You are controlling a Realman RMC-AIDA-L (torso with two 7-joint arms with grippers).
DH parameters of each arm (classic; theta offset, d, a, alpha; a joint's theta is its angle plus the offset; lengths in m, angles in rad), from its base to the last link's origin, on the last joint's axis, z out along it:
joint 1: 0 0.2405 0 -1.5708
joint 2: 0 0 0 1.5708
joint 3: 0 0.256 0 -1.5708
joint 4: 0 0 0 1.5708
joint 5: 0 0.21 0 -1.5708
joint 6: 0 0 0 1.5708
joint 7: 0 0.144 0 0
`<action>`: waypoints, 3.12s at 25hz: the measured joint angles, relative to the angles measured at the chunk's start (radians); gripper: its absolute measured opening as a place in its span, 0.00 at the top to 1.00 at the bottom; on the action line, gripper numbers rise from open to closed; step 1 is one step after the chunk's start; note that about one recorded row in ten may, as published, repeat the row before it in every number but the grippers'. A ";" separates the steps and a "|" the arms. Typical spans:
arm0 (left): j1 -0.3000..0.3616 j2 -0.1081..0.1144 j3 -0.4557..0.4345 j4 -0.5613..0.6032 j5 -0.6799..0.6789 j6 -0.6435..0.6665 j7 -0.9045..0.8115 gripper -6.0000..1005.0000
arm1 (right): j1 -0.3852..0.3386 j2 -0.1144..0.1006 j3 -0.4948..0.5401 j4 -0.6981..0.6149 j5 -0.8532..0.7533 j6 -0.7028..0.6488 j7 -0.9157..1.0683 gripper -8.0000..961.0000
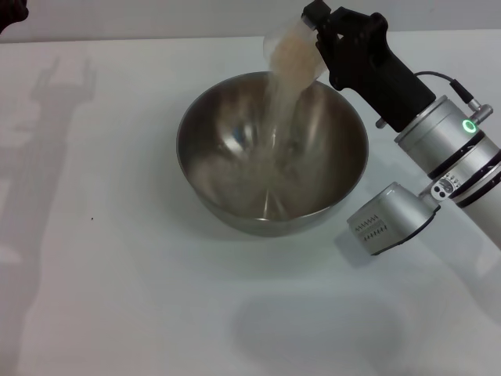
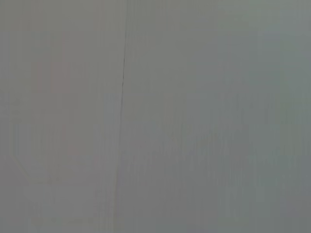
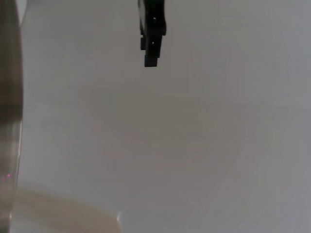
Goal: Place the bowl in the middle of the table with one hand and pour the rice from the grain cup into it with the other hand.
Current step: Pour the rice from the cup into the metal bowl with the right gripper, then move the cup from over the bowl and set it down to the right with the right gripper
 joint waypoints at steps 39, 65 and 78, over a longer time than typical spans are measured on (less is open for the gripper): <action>0.002 0.005 -0.016 0.006 -0.001 -0.008 -0.065 0.48 | 0.045 -0.007 -0.001 -0.076 -0.204 -0.003 -0.269 0.95; 0.000 0.000 -0.021 0.000 -0.001 -0.007 -0.136 0.49 | 0.067 -0.011 0.010 -0.107 -0.305 0.009 -0.530 0.94; 0.004 0.000 -0.017 -0.001 0.000 0.000 -0.149 0.50 | 0.071 -0.015 0.003 -0.103 -0.337 -0.029 -0.606 0.94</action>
